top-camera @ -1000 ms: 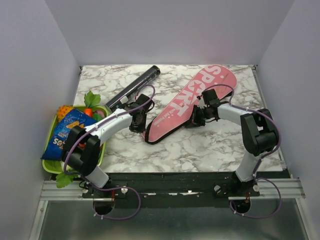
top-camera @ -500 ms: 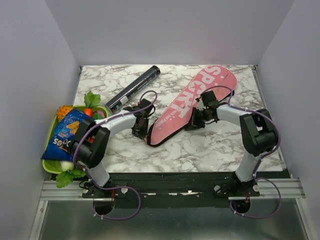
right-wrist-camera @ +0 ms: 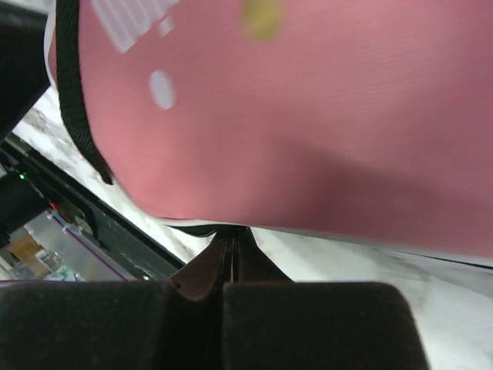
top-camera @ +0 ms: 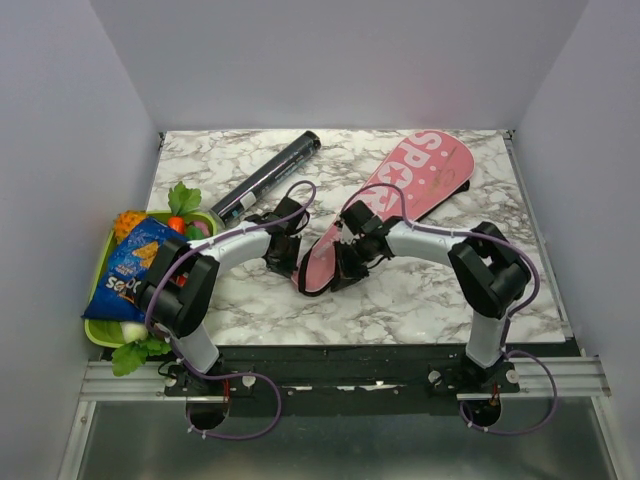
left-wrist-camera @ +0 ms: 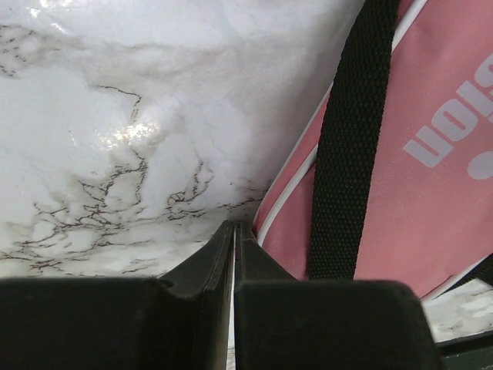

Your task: Pack up the badminton gear

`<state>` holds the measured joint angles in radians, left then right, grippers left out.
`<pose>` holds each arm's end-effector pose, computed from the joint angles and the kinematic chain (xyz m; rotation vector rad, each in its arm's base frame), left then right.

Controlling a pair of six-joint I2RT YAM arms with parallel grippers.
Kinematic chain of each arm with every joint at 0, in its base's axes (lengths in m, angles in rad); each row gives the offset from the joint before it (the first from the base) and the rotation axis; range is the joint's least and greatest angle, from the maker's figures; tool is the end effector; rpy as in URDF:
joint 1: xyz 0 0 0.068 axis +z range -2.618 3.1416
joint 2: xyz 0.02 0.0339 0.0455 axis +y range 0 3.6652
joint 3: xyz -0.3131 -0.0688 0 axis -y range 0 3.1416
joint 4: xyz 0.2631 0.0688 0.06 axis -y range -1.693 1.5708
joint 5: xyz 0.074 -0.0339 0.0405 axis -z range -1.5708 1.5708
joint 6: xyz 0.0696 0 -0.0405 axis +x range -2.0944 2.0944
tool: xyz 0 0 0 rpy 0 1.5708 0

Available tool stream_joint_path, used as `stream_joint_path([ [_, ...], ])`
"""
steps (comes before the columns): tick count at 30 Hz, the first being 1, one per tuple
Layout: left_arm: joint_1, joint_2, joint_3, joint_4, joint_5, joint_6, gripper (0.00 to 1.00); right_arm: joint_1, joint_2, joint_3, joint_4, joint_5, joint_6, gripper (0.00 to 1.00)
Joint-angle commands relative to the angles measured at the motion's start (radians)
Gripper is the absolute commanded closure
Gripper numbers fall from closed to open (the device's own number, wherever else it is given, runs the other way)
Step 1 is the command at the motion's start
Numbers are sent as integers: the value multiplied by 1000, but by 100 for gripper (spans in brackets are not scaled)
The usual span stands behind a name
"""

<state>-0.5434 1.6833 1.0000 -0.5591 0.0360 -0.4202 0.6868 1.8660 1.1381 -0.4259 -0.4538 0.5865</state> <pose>0.2926 -0.1797 0.1692 0.1843 2.8493 -0.2648 0.2921 0.2790 0.1580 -0.2905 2.9256 0.9145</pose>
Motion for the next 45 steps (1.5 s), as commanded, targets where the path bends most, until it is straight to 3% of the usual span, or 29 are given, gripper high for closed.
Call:
stream_joint_path([
  [1, -13, 12, -26, 83, 122, 1, 88, 89, 39, 49, -13, -25, 84, 99],
  [11, -18, -16, -57, 131, 196, -2, 88, 175, 143, 134, 90, -233, 194, 99],
  [22, -88, -66, -89, 128, 180, 8, 88, 203, 156, 176, 127, -100, 340, 99],
  [27, -128, -65, -84, 91, 105, 21, 89, 201, 183, 229, 109, -37, 314, 99],
  [32, -127, -63, -83, 94, 105, 21, 89, 201, 159, 209, 87, -13, 286, 85],
  [35, -127, -57, -66, 79, 68, 29, 89, 203, 99, 174, 78, 18, 273, 70],
  [36, -128, -56, -63, 74, 55, 34, 89, 201, 82, 169, 70, 27, 266, 60],
  [39, -127, -62, -54, 68, 12, 37, 90, 194, 13, 158, 29, 82, 237, 48],
  [45, -122, -118, -47, 83, -56, 46, 88, 186, -132, 172, -102, 234, 116, 38],
])
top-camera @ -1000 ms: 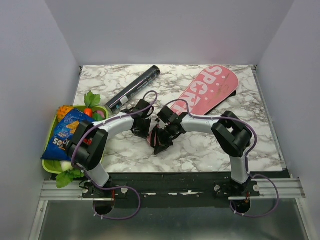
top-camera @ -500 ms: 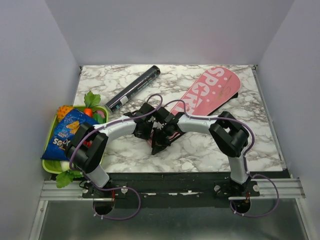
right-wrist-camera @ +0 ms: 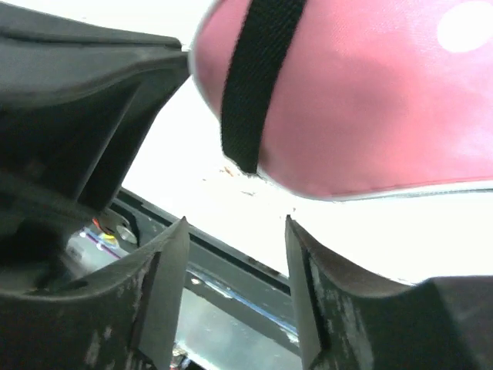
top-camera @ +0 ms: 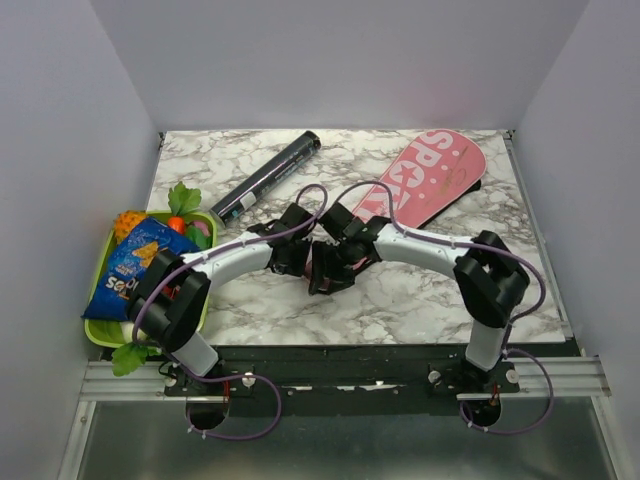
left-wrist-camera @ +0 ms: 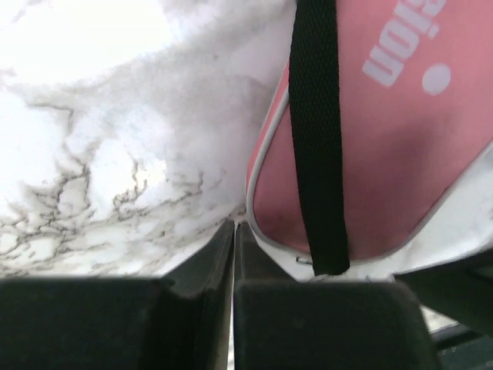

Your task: Pack up the badminton gear

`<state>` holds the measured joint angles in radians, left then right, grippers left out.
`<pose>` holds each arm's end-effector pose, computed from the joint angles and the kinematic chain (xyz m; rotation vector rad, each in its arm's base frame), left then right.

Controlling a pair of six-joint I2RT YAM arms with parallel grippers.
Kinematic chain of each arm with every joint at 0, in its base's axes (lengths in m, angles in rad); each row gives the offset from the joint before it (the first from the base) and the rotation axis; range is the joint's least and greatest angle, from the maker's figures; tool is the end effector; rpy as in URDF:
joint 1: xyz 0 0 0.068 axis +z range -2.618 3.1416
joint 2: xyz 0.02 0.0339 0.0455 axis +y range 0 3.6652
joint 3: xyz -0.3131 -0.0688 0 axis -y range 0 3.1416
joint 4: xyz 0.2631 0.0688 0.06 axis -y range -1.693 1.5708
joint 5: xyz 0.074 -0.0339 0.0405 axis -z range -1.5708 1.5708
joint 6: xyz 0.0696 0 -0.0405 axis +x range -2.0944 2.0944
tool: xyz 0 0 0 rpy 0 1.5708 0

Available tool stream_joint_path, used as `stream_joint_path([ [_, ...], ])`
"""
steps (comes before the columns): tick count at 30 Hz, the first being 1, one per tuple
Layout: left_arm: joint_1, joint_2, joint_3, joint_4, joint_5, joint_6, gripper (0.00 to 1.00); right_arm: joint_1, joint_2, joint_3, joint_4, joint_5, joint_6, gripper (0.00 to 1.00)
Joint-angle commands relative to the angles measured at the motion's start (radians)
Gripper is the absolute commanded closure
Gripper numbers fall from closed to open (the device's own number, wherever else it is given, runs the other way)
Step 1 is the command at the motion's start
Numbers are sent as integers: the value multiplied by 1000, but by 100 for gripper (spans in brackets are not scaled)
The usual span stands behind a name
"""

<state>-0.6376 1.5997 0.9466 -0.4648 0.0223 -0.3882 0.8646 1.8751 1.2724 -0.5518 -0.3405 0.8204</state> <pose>0.2701 -0.2020 0.1851 0.3475 2.7160 -0.3362 0.2555 0.3354 0.1848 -0.1756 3.0036 0.8180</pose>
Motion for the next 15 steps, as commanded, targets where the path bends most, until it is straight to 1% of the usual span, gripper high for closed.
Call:
stream_joint_path([
  [1, -25, -61, 7, -2, -51, 17, 86, 7, -160, 35, 4, 142, -154, 35],
  [3, -24, -87, 23, -3, -77, 29, 81, 5, -214, 38, -22, 208, -193, 28],
  [8, -22, -155, 95, -46, -169, 58, 75, -2, -329, 62, -97, 331, -311, 26],
  [10, -22, -184, 135, -55, -191, 69, 69, -3, -392, 74, -105, 334, -346, 25],
  [11, -20, -193, 145, -57, -209, 71, 67, -3, -408, 84, -112, 372, -380, 24],
  [12, -22, -202, 167, -57, -219, 69, 64, -3, -421, 109, -128, 420, -394, 21],
  [14, -22, -227, 187, -54, -222, 68, 60, -3, -455, 123, -163, 480, -426, 15],
  [15, -22, -234, 204, -51, -222, 66, 58, -4, -465, 124, -172, 554, -431, 1],
])
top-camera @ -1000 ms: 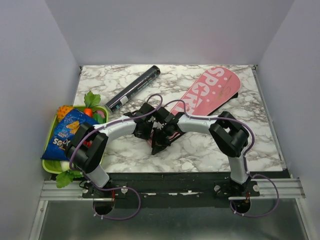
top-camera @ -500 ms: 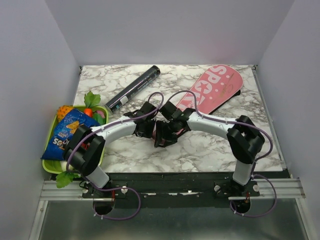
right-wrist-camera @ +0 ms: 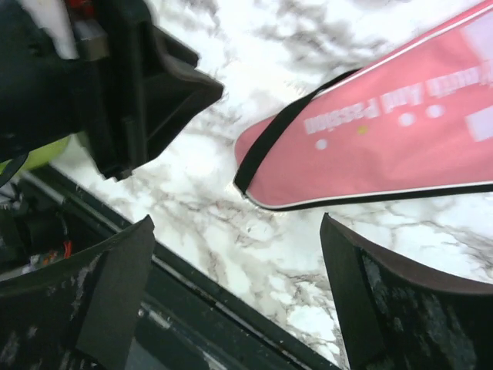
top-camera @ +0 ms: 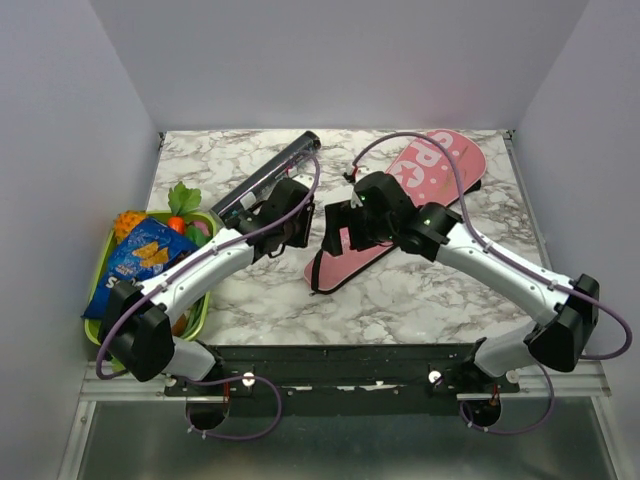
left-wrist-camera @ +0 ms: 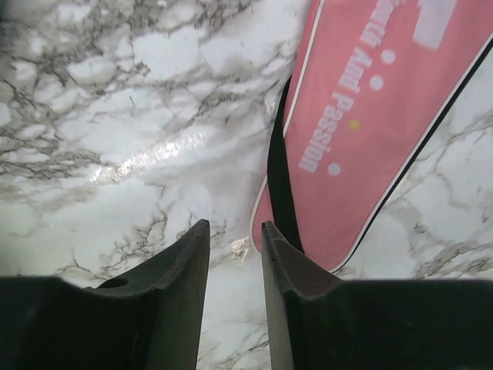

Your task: Pack up the badminton gear

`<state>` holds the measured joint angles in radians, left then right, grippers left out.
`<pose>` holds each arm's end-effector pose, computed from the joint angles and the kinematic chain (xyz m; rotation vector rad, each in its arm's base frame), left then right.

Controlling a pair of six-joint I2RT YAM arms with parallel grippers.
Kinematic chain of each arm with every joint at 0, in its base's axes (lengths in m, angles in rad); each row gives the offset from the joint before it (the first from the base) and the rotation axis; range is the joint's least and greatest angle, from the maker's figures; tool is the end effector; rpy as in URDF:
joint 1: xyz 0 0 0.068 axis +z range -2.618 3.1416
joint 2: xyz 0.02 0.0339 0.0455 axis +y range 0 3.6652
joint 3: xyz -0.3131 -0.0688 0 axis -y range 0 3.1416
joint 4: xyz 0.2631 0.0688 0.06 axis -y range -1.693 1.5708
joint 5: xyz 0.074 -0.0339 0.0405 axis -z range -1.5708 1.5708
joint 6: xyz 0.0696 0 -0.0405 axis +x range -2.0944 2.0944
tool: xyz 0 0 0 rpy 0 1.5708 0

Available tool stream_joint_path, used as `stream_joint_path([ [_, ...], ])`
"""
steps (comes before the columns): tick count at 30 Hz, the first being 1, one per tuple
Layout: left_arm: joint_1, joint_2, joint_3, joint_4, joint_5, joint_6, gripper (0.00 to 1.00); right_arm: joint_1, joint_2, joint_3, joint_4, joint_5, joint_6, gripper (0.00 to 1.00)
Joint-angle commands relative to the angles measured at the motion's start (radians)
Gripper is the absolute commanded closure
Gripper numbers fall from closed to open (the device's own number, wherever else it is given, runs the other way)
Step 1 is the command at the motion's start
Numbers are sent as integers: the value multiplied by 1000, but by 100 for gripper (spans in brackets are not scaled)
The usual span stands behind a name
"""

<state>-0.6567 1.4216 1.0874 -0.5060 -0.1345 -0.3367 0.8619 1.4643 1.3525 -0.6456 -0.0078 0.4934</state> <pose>0.2727 -0.1984 0.2870 0.3242 2.4008 -0.2980 0.2334 0.2730 0.3564 -0.4494 2.3889 0.6638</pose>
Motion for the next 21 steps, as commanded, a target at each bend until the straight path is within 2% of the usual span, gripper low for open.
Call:
stream_joint_path([
  [1, -3, -62, 72, -6, -63, 13, 58, -4, -70, 37, -86, 245, -110, 0],
  [3, -3, -64, 104, -14, -70, 15, 54, -38, -116, 24, -88, 262, -107, 0],
  [5, -3, -67, 123, -26, -82, 16, 45, -92, -162, 2, -85, 250, -98, 0],
  [6, -1, -70, 134, -26, -91, 21, 35, -110, -174, -6, -86, 253, -93, 0],
  [8, -3, -75, 143, -26, -97, 39, 26, -162, -197, -18, -86, 270, -96, 0],
  [9, -3, -73, 161, -34, -100, 42, 2, -175, -205, -16, -91, 319, -98, 0],
  [15, -3, -92, 233, -91, -132, 65, 1, -198, -200, 39, -130, 477, -165, 0],
  [21, -3, -168, 227, -39, -189, 61, 1, -195, -262, 13, -74, 465, -179, 0],
])
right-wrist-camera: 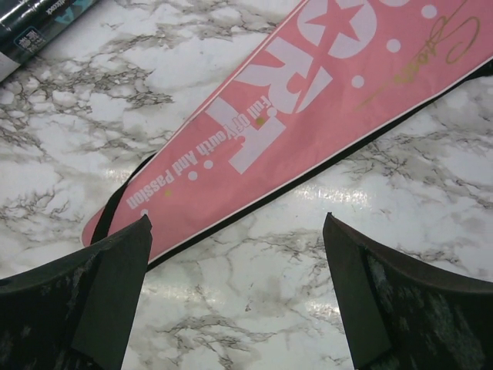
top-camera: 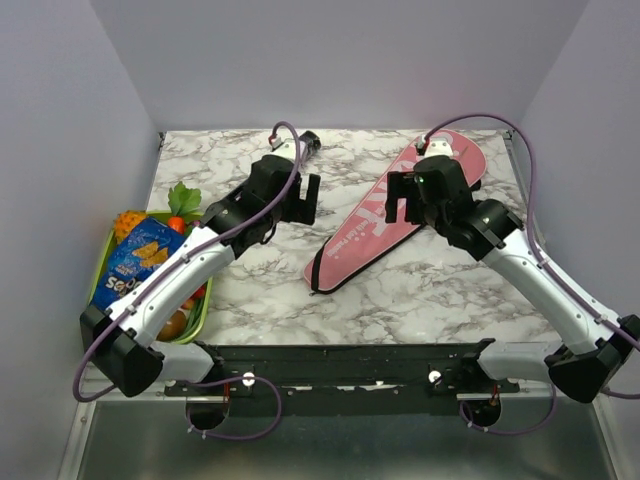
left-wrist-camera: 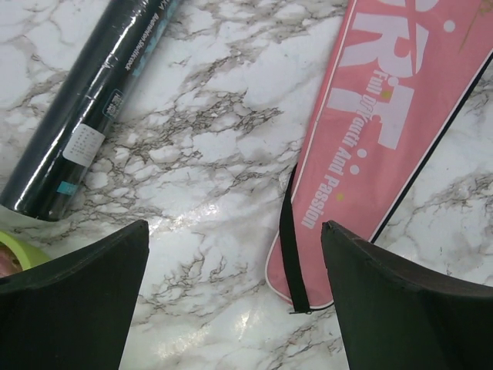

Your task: Pack up the badminton gear

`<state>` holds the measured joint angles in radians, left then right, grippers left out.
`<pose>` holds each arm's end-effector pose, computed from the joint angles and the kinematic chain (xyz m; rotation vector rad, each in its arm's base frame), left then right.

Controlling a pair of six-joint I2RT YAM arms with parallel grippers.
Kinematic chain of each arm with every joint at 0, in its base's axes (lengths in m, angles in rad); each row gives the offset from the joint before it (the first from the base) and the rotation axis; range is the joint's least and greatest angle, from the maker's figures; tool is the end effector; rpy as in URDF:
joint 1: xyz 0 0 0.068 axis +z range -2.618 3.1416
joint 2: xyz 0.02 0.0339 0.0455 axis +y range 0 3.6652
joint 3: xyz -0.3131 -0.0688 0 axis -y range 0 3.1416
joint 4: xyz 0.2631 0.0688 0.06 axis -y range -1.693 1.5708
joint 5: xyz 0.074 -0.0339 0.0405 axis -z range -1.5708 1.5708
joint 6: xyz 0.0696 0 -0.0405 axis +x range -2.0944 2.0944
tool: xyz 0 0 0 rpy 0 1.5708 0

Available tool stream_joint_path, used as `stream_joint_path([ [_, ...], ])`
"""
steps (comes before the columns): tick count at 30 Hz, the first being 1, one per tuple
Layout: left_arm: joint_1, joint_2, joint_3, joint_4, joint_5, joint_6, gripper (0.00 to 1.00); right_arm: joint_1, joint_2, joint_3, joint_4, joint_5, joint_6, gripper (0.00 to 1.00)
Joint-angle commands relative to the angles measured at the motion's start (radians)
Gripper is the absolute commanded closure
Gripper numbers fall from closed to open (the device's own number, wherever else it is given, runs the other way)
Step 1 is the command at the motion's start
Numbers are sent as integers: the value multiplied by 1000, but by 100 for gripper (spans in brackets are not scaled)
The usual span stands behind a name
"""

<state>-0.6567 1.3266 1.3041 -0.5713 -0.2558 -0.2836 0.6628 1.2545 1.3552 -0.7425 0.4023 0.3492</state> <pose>0.2688 -0.1850 0.3923 0.2544 2.1400 -0.2712 0.2445 0.1563 0.4146 -0.1186 2.1541 0.1384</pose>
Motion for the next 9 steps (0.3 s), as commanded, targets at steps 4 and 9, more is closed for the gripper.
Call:
stream_joint_path([
  [4, -3, -102, -19, 86, -79, -15, 1, 3, -59, 39, -6, 67, -67, 0],
  [9, -3, -101, -28, 113, -92, -28, 1, -3, -124, -13, 72, -54, -87, 0],
])
